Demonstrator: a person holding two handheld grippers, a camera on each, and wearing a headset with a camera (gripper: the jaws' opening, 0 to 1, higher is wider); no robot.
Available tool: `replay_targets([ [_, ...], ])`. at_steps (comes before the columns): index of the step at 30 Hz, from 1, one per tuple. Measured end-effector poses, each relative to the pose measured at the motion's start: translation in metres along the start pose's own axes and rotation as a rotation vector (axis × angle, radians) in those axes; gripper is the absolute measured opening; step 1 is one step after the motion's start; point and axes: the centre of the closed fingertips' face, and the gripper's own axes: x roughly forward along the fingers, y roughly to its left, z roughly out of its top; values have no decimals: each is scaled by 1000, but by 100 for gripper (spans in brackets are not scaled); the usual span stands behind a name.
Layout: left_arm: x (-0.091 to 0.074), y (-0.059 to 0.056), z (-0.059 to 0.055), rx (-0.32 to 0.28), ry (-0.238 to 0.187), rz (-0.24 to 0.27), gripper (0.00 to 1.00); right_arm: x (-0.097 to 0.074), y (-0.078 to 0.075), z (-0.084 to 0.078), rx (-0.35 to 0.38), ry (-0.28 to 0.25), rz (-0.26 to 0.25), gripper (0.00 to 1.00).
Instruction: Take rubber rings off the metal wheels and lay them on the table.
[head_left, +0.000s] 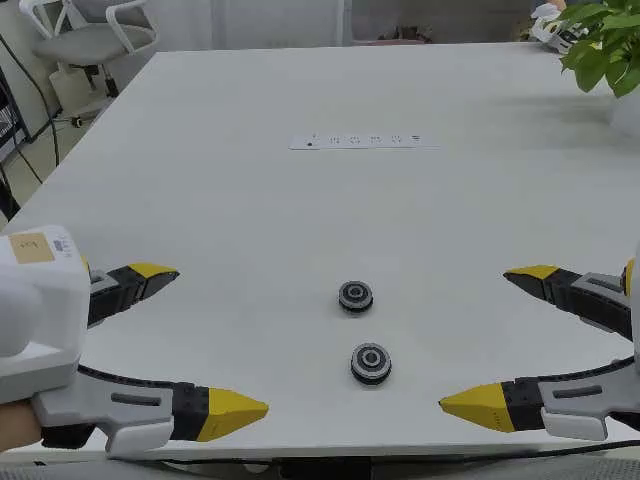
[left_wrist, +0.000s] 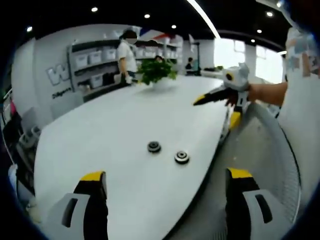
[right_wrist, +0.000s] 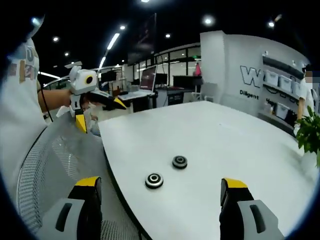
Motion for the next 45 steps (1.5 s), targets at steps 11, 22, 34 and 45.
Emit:
replay_targets([
  [11,-1,1,-2,-4,0,5,95,0,1,-2,-3,6,2,99],
  [22,-2,1,-2,1,4,9,95,-1,1,-2,-10,8,4,98],
  [34,0,2,-2,4,8,5,94,-1,-1,-3,-12,5,6,96],
  [45,4,6,2,11,5,1,93,3,-5,-2,-18,4,13,95],
])
